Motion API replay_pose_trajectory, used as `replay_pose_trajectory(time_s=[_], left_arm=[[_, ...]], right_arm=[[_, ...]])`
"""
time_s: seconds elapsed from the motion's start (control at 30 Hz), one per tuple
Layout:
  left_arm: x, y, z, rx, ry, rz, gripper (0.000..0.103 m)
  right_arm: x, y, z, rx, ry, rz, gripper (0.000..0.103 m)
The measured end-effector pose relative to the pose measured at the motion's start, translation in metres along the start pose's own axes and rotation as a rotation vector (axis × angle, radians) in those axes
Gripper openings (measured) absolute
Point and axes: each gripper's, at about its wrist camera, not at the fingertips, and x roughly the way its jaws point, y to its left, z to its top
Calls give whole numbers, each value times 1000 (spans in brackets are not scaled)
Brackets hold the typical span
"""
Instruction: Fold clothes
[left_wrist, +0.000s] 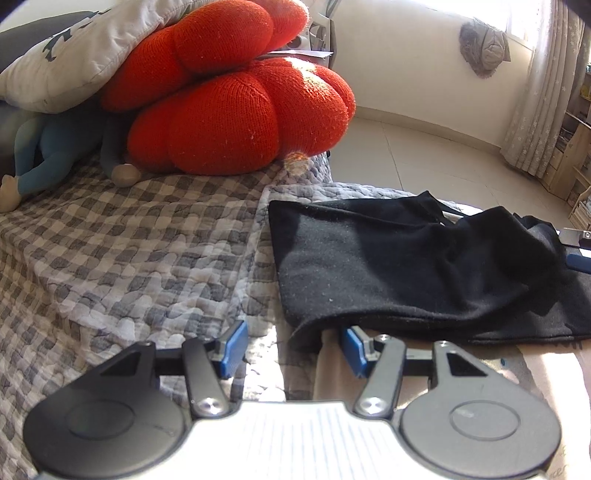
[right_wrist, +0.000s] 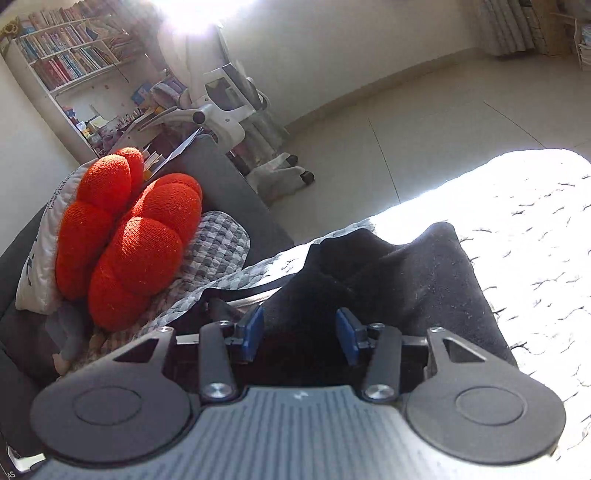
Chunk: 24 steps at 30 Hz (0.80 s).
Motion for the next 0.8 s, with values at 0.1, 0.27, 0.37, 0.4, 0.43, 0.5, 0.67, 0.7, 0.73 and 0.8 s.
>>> replay_pose_trajectory(time_s=[0.1, 0.27, 0.37, 0.4, 0.43, 0.5, 0.67, 0.7, 0.73, 0.8], left_arm=[[1, 0, 0, 1, 1, 1, 57], [3, 0, 1, 0, 2, -1, 57], [3, 0, 1, 1, 2, -2, 57], [3, 0, 1, 1, 3, -2, 57], [3, 0, 1, 0, 3, -3, 57], [3, 1, 1, -3, 4, -3, 57], [3, 3, 0, -8, 8, -12, 57], [3, 3, 0, -7, 9, -14, 57], [3, 4, 0, -8, 13, -19, 57], [3, 4, 1, -9, 20, -26, 57]], right_arm=[[13, -1, -3, -6, -4, -15, 48], [20, 9, -4, -63, -58, -28, 25], [17, 21, -1, -122, -99, -33, 10], [13, 26, 2, -138, -121, -33, 10], [8, 30, 5, -152, -148, -31, 9], [-5, 38, 13, -165, -199, -29, 8], [-43, 47, 28, -198, -313, -38, 8], [-50, 46, 29, -205, -329, -45, 8], [-57, 44, 29, -208, -340, -57, 8], [-66, 36, 26, -198, -342, -69, 8]])
